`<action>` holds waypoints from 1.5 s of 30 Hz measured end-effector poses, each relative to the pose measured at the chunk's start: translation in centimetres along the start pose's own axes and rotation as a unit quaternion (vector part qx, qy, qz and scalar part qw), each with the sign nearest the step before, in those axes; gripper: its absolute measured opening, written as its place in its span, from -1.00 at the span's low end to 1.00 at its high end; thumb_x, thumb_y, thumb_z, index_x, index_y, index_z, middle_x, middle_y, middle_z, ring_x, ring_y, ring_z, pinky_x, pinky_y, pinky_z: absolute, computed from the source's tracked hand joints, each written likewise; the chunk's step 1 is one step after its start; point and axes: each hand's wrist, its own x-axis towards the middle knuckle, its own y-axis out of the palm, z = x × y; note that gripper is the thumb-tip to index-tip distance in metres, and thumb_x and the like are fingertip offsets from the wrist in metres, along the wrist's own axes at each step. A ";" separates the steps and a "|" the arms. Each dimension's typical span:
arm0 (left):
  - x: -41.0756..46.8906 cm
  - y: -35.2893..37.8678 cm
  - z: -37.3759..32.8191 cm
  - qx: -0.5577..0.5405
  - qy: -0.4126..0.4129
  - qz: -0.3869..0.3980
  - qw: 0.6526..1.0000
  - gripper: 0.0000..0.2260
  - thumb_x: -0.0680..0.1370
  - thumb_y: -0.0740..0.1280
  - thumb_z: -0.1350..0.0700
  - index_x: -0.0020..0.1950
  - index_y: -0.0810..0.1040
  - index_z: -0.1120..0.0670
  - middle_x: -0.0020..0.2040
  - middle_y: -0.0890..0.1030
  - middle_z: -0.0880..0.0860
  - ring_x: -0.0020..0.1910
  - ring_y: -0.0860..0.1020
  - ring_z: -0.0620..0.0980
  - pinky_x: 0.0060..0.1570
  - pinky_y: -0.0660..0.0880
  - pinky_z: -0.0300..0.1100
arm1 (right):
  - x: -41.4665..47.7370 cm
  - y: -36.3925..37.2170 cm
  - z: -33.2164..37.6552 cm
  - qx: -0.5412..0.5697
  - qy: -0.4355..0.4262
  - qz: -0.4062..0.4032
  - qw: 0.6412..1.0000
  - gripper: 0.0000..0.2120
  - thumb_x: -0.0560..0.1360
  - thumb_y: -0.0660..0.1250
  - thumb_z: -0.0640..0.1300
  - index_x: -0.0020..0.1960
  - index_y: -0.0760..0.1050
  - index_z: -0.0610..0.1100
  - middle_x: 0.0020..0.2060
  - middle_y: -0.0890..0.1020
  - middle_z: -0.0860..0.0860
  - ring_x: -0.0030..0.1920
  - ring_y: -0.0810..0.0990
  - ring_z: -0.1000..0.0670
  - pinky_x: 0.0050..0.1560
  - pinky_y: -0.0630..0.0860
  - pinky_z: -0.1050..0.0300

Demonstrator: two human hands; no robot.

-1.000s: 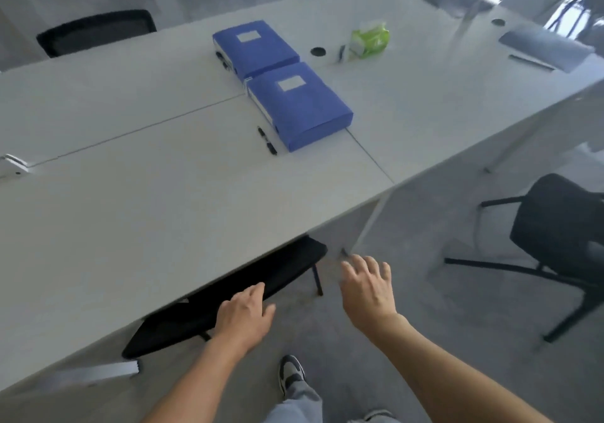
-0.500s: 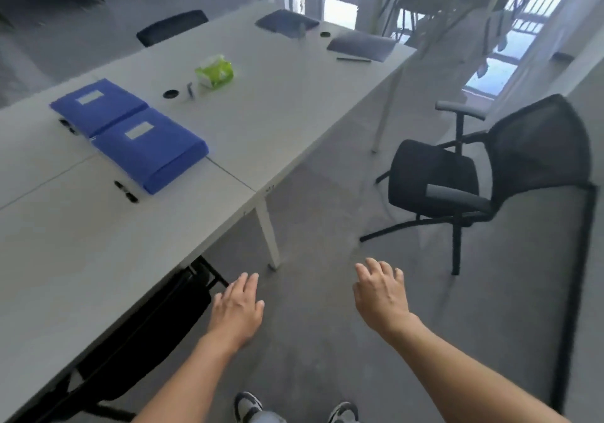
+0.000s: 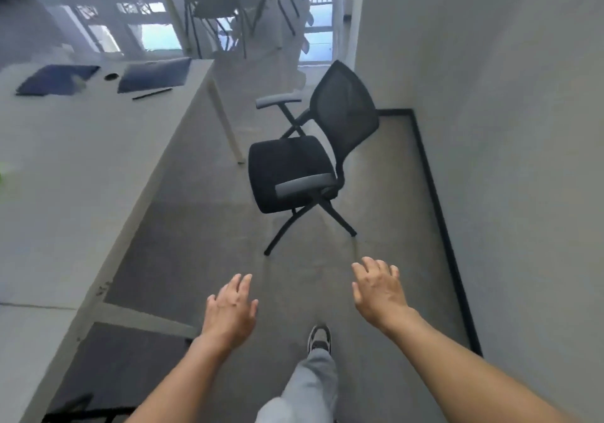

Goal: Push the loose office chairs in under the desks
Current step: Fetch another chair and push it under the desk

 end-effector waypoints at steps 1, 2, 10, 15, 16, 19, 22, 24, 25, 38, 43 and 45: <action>2.0 -0.3 -1.6 0.006 0.015 0.003 1.000 -0.44 0.64 0.18 -0.08 0.60 0.12 0.01 0.61 0.18 0.06 0.54 0.24 0.07 0.43 0.25 0.10 | 0.9 -0.4 -1.7 0.000 0.012 0.002 1.000 -0.69 0.57 0.18 -0.02 0.29 0.40 -0.05 0.35 0.44 -0.07 0.30 0.41 -0.16 0.34 0.28 -0.20; 4.0 -0.5 -3.2 0.010 0.029 0.004 1.000 -0.44 0.63 0.18 -0.08 0.60 0.12 0.01 0.61 0.17 0.06 0.54 0.24 0.07 0.43 0.25 0.09 | 2.0 -0.9 -3.2 0.002 0.026 0.000 1.000 -0.69 0.57 0.18 -0.02 0.29 0.39 -0.05 0.36 0.43 -0.07 0.31 0.40 -0.16 0.35 0.28 -0.19; 17.1 -4.0 -14.5 -0.008 0.107 0.026 0.994 -0.46 0.64 0.14 -0.07 0.60 0.10 0.00 0.62 0.15 0.05 0.55 0.21 0.08 0.41 0.27 0.05 | 10.3 -5.0 -11.5 0.010 0.117 0.010 0.993 -0.66 0.58 0.16 0.00 0.33 0.38 -0.03 0.35 0.44 -0.04 0.33 0.40 -0.14 0.31 0.31 -0.12; 23.8 -6.7 -20.1 -0.007 0.144 0.016 0.989 -0.46 0.63 0.15 -0.07 0.59 0.14 0.00 0.61 0.18 0.05 0.52 0.25 0.08 0.39 0.29 0.06 | 15.6 -7.3 -14.5 0.025 0.143 0.013 0.989 -0.64 0.57 0.17 -0.01 0.35 0.38 -0.02 0.36 0.44 -0.04 0.32 0.41 -0.14 0.29 0.33 -0.12; 24.5 -7.1 -20.8 -0.011 0.144 0.016 0.989 -0.46 0.63 0.15 -0.07 0.59 0.14 0.00 0.61 0.17 0.05 0.53 0.24 0.08 0.40 0.28 0.06 | 16.3 -7.5 -14.8 0.028 0.142 0.014 0.989 -0.63 0.57 0.16 -0.01 0.36 0.37 -0.02 0.36 0.43 -0.04 0.32 0.41 -0.14 0.30 0.32 -0.12; 27.1 -7.9 -22.7 -0.006 0.142 0.018 0.990 -0.46 0.64 0.15 -0.06 0.59 0.12 0.00 0.61 0.15 0.05 0.54 0.22 0.08 0.41 0.26 0.08 | 19.1 -8.2 -16.1 0.033 0.141 0.019 0.989 -0.64 0.57 0.16 -0.01 0.36 0.37 -0.02 0.36 0.43 -0.03 0.32 0.41 -0.13 0.30 0.32 -0.11; 29.5 -8.3 -24.4 -0.010 0.132 0.025 0.991 -0.47 0.64 0.15 -0.06 0.59 0.13 0.00 0.61 0.16 0.06 0.53 0.23 0.09 0.40 0.28 0.08 | 22.0 -8.8 -17.7 0.040 0.132 0.029 0.990 -0.64 0.56 0.16 -0.01 0.35 0.37 -0.02 0.35 0.44 -0.03 0.32 0.41 -0.14 0.28 0.32 -0.11; 31.0 -8.5 -25.6 -0.012 0.120 0.024 0.992 -0.46 0.64 0.15 -0.05 0.59 0.13 0.00 0.61 0.16 0.07 0.53 0.23 0.09 0.39 0.29 0.07 | 24.2 -9.2 -19.1 0.041 0.122 0.034 0.991 -0.63 0.56 0.16 -0.02 0.36 0.37 -0.02 0.36 0.43 -0.04 0.33 0.41 -0.14 0.29 0.32 -0.11; 31.8 -8.6 -26.3 -0.013 0.115 0.021 0.993 -0.46 0.63 0.15 -0.06 0.59 0.13 0.00 0.61 0.17 0.06 0.53 0.23 0.08 0.38 0.29 0.06 | 25.2 -9.4 -19.8 0.042 0.117 0.035 0.992 -0.63 0.57 0.16 -0.02 0.36 0.36 -0.02 0.37 0.43 -0.04 0.33 0.41 -0.14 0.28 0.32 -0.11; 43.7 -12.7 -40.4 -0.035 0.028 -0.016 0.999 -0.46 0.64 0.14 -0.11 0.59 0.14 0.01 0.60 0.19 0.09 0.52 0.25 0.10 0.38 0.30 0.07 | 41.0 -15.3 -33.3 0.030 0.026 0.042 0.998 -0.64 0.57 0.17 -0.01 0.35 0.37 -0.02 0.35 0.43 -0.05 0.32 0.40 -0.15 0.29 0.33 -0.11; 47.6 -14.6 -43.4 0.003 0.026 -0.017 1.000 -0.45 0.65 0.07 -0.18 0.60 0.13 0.00 0.61 0.17 0.07 0.54 0.22 0.07 0.41 0.27 0.10 | 45.4 -16.4 -35.6 0.033 0.005 0.059 0.998 -0.61 0.58 0.17 -0.01 0.39 0.35 -0.03 0.40 0.40 -0.06 0.37 0.38 -0.15 0.33 0.32 -0.13; 49.8 -15.7 -44.7 0.009 0.027 -0.027 0.999 -0.44 0.64 0.05 -0.20 0.59 0.13 0.01 0.61 0.19 0.07 0.54 0.22 0.07 0.41 0.27 0.11 | 47.4 -16.9 -36.2 0.035 -0.008 0.061 0.998 -0.60 0.58 0.17 -0.02 0.40 0.35 -0.04 0.41 0.40 -0.07 0.37 0.37 -0.15 0.34 0.31 -0.13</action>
